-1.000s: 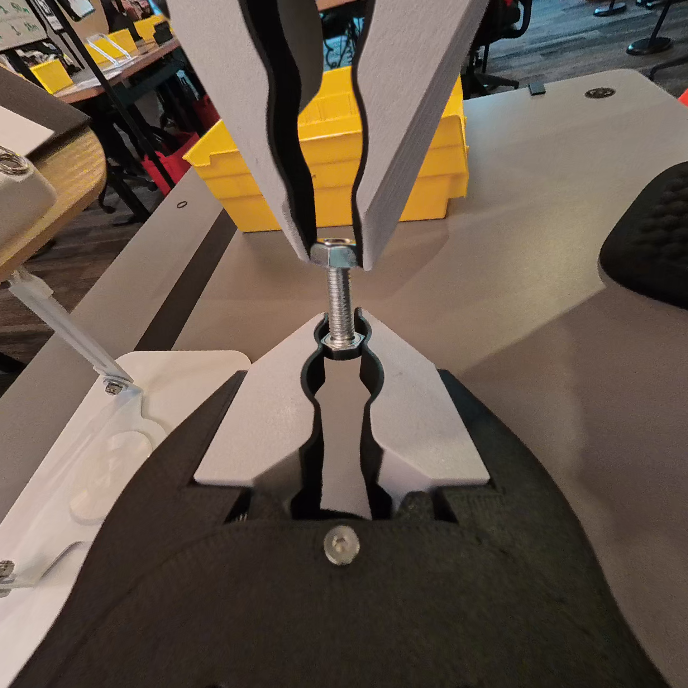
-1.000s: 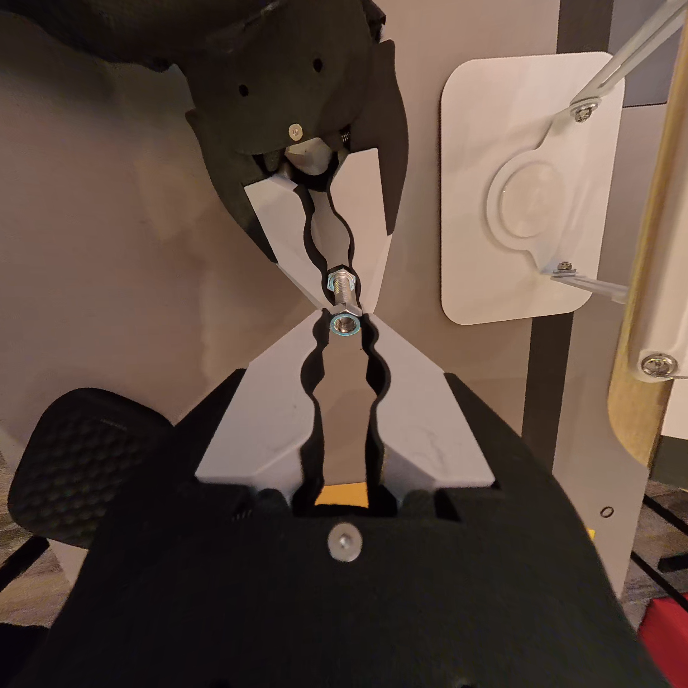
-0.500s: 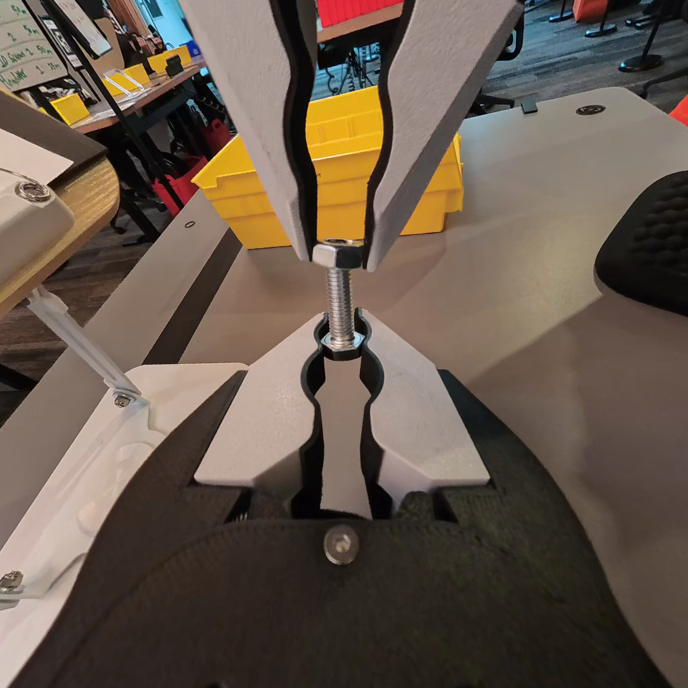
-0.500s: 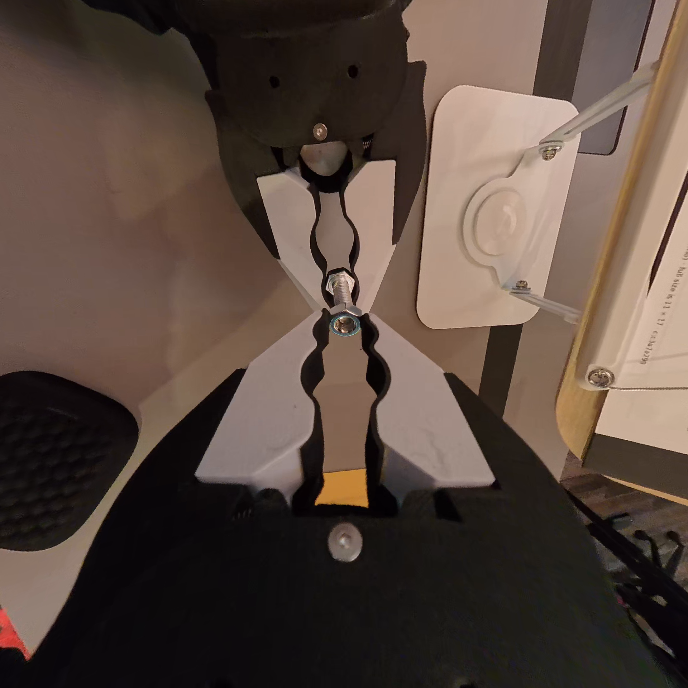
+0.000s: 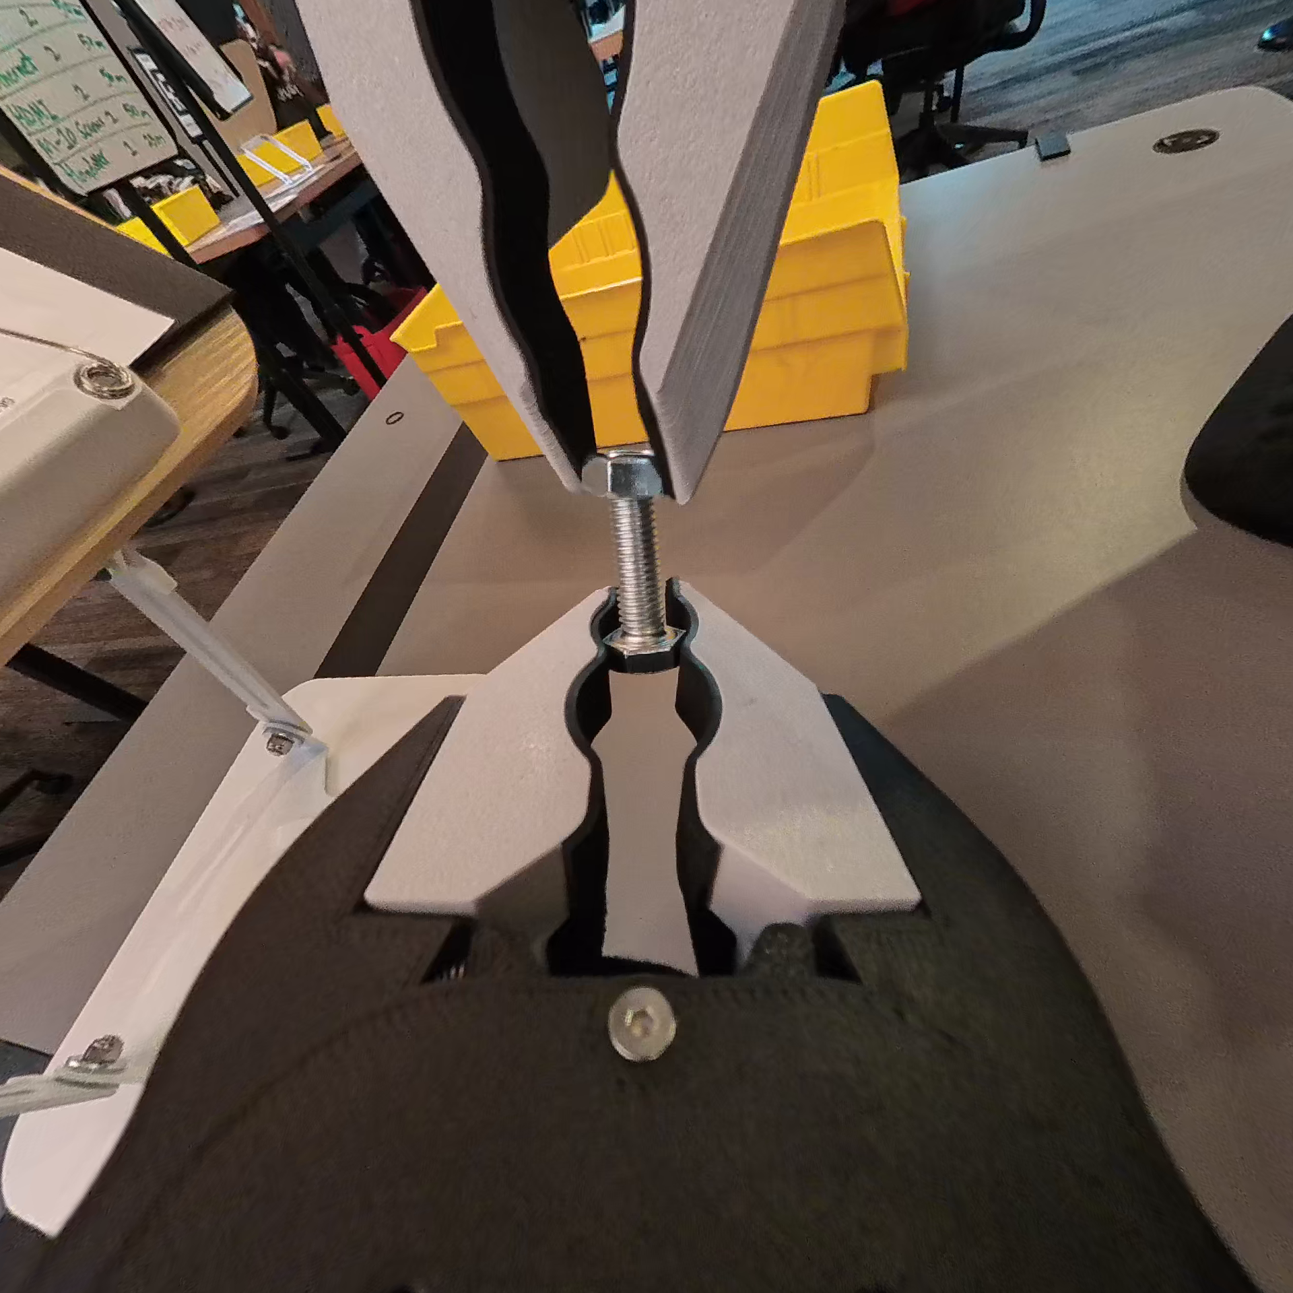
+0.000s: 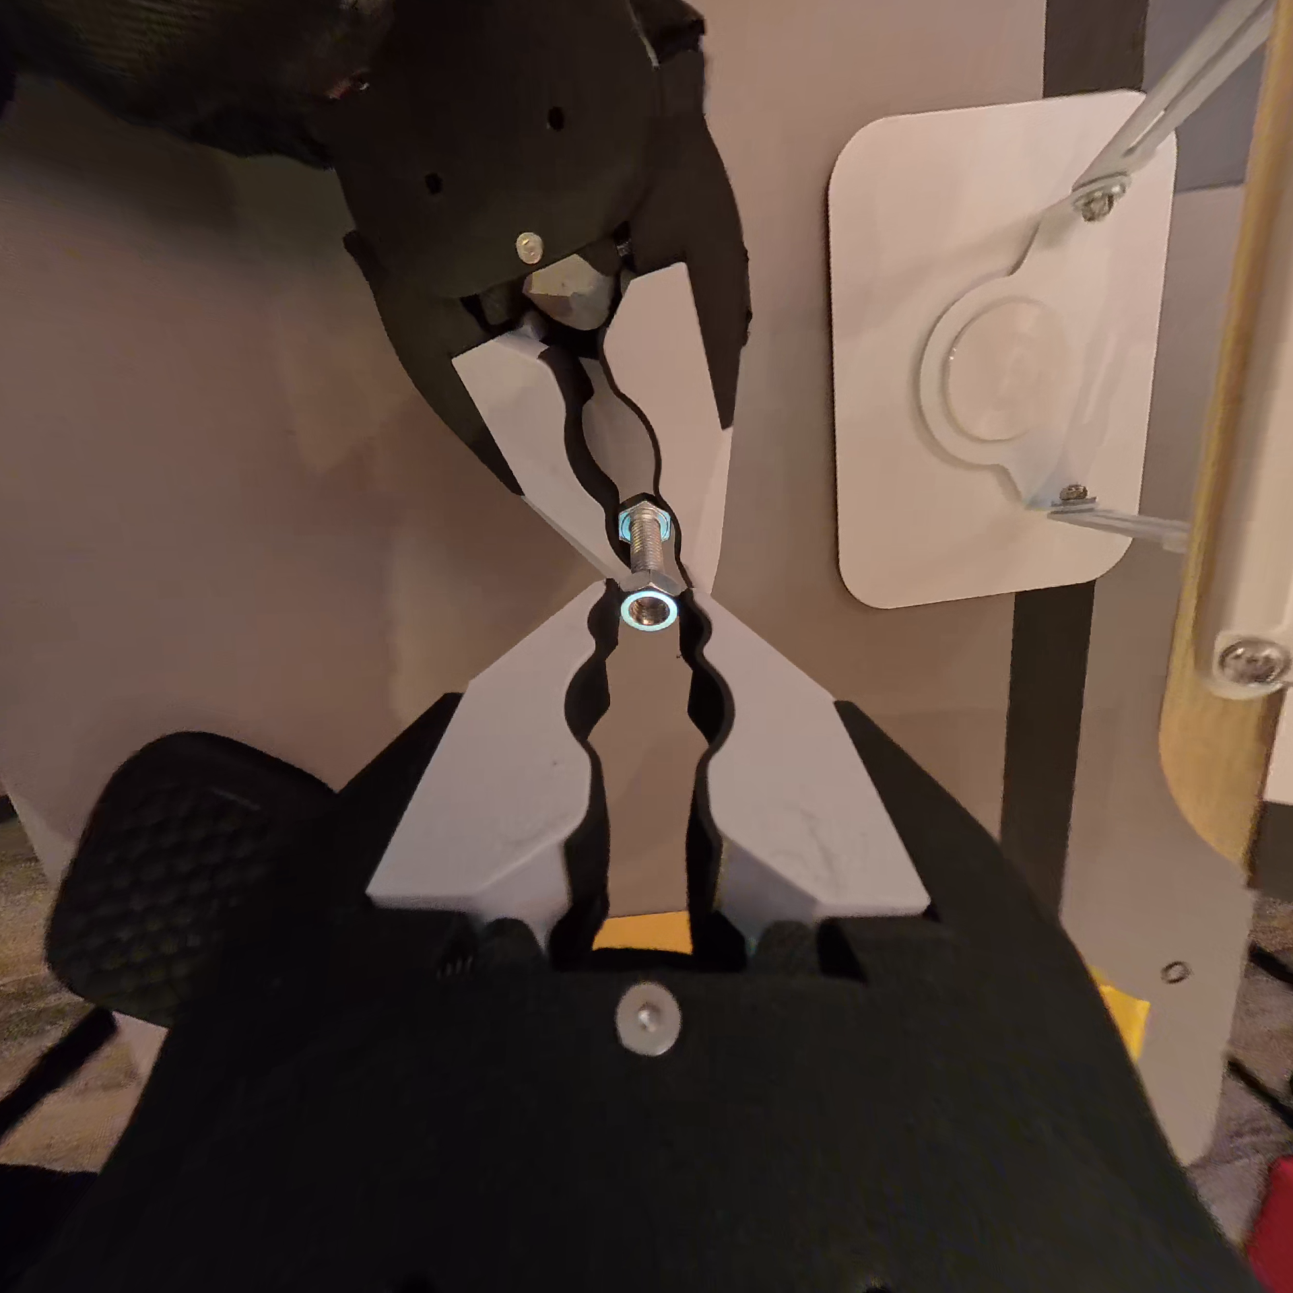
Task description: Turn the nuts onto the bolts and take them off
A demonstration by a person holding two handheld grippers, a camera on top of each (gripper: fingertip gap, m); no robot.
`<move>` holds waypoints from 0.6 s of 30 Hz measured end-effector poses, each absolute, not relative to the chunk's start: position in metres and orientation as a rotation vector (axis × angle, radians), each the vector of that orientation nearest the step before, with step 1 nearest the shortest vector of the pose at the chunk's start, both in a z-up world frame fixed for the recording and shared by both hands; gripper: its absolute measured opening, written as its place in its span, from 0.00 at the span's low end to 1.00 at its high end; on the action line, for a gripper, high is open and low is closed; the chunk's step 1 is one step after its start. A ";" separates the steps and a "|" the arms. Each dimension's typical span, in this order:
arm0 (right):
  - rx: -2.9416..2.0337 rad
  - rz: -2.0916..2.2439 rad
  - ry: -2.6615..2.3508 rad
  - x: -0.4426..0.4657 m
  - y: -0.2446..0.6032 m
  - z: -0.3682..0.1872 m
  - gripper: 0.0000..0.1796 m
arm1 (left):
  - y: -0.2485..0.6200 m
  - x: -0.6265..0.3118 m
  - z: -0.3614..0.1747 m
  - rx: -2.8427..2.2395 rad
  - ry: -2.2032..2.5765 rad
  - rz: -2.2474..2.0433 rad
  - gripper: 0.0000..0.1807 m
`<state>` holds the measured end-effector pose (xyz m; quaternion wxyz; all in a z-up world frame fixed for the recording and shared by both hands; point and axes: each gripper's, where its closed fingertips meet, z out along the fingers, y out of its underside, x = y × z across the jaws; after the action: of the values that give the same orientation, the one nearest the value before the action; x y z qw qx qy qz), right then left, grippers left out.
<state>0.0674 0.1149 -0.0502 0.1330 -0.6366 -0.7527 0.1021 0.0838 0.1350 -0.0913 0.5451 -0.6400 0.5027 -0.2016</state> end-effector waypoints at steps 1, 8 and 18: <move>-1.807 0.282 -2.212 0.068 0.114 -0.050 0.09 | 0.135 0.085 -0.091 -1.516 1.191 -0.486 0.06; -1.653 0.172 -2.291 0.066 0.112 -0.045 0.09 | 0.131 0.086 -0.086 -1.500 1.177 -0.550 0.06; -1.506 -0.035 -2.358 0.060 0.109 -0.041 0.09 | 0.131 0.086 -0.084 -1.490 1.163 -0.565 0.06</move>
<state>0.0601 0.1086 -0.0407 0.1711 -0.5303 -0.8303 -0.0123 0.0858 0.1306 -0.0838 0.5519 -0.6299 0.4915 -0.2390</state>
